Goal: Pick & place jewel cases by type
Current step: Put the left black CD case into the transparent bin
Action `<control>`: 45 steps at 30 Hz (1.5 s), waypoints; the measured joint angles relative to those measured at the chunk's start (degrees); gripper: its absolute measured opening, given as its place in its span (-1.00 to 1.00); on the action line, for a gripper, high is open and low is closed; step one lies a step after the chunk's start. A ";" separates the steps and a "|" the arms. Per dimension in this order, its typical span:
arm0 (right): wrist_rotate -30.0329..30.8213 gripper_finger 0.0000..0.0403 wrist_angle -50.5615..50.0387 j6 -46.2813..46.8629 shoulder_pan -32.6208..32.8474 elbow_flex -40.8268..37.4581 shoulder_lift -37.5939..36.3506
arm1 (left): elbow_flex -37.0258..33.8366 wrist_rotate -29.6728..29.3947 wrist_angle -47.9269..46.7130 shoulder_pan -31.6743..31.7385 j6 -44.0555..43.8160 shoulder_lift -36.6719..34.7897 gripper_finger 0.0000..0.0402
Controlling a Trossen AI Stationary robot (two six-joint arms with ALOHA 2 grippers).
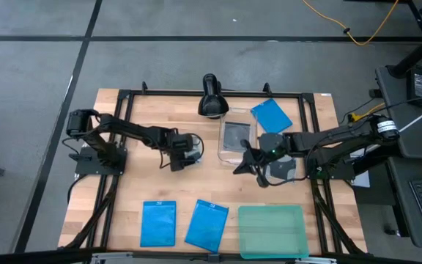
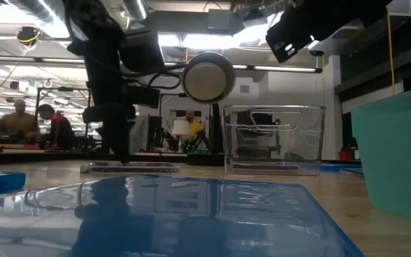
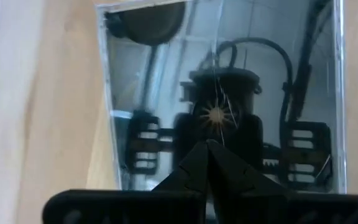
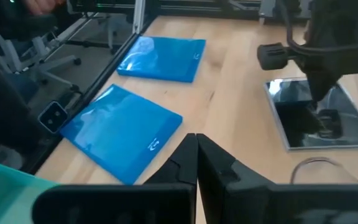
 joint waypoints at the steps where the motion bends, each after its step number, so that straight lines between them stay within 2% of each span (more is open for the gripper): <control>1: 0.00 -0.97 -0.01 0.13 0.25 0.00 0.00 | 0.02 0.91 0.55 0.20 0.52 0.40 -0.99; 6: 1.32 -0.97 0.24 0.18 1.24 0.00 0.00 | 0.25 3.34 1.95 -1.40 1.10 1.57 -0.99; 13: 2.14 -0.97 0.26 0.01 1.39 0.00 0.00 | 0.22 6.85 2.44 -8.04 -0.38 1.69 -0.99; 21: 2.12 -0.97 0.24 -0.13 1.37 0.00 0.00 | -0.27 6.99 2.43 -16.68 -0.05 1.74 -0.99; 26: 2.12 -0.97 0.52 -0.44 1.37 -0.03 0.75 | -1.07 6.60 2.93 -18.59 -0.59 1.23 -0.99; 30: 2.05 -0.97 1.97 -0.04 1.48 -0.07 2.52 | -1.14 4.84 1.06 -18.55 -2.35 -1.91 -1.00; 36: 1.91 -0.97 4.11 1.07 1.70 0.59 6.78 | 3.39 1.00 -5.78 -17.34 -3.91 -8.82 -0.99; 45: 1.94 -0.97 1.43 -3.33 1.65 11.53 21.17 | 4.72 2.32 -10.75 -17.72 -22.48 -19.85 -0.99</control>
